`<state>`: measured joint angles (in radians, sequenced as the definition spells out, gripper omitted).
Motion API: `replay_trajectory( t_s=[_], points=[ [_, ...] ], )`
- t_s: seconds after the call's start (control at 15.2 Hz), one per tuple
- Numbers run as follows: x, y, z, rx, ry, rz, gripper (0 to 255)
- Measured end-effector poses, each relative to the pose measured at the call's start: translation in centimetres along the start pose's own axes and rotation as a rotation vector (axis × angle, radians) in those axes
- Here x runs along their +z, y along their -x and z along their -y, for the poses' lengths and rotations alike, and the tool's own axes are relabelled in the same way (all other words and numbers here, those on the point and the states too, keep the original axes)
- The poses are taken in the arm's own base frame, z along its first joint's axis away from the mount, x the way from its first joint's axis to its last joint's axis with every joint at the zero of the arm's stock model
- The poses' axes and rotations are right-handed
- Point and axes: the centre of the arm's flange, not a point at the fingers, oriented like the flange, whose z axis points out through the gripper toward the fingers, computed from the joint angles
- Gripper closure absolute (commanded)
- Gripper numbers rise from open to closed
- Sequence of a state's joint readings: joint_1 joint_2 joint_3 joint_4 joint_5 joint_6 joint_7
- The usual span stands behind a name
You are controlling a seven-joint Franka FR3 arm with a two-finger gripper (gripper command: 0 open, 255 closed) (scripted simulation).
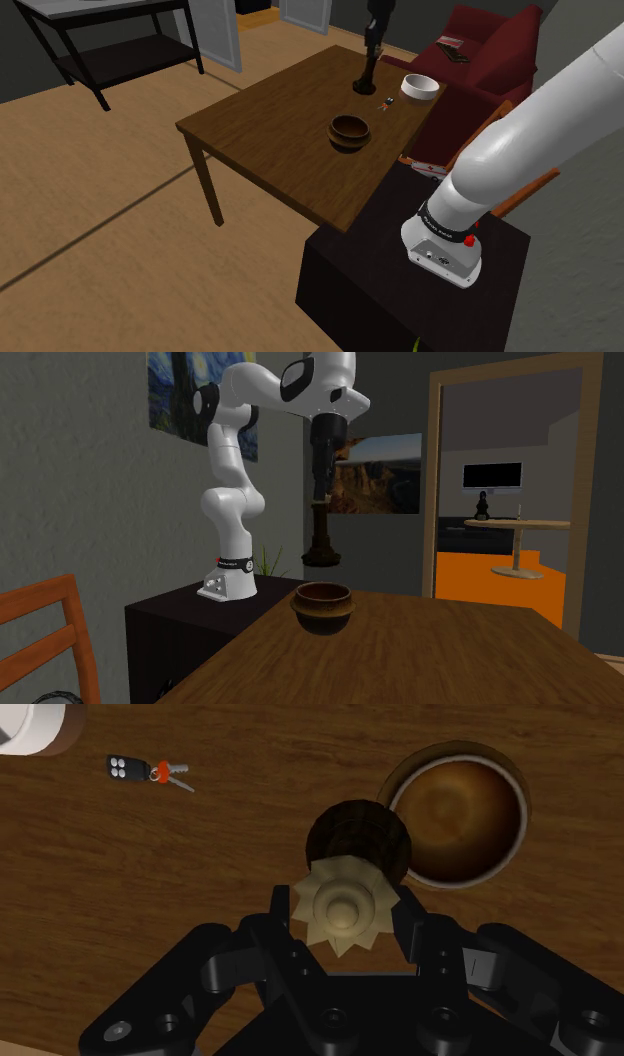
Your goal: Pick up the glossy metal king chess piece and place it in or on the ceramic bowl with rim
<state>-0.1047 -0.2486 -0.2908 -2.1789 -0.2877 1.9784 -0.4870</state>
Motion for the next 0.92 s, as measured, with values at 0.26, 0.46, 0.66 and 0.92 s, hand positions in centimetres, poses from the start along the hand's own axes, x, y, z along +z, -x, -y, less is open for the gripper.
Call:
replay_trajectory(
  t_s=[0.26, 0.46, 0.66, 0.92],
  points=[
    [-2.8, 0.7, 4.4, 0.000, 0.001, -0.001, 255],
    [-4.8, 1.4, 7.9, 0.000, 0.001, 0.000, 255],
    [-4.2, 1.4, 9.0, 0.001, 0.001, 0.001, 255],
    [-2.3, 1.3, 9.5, 0.001, 0.001, 0.001, 255]
  ],
)
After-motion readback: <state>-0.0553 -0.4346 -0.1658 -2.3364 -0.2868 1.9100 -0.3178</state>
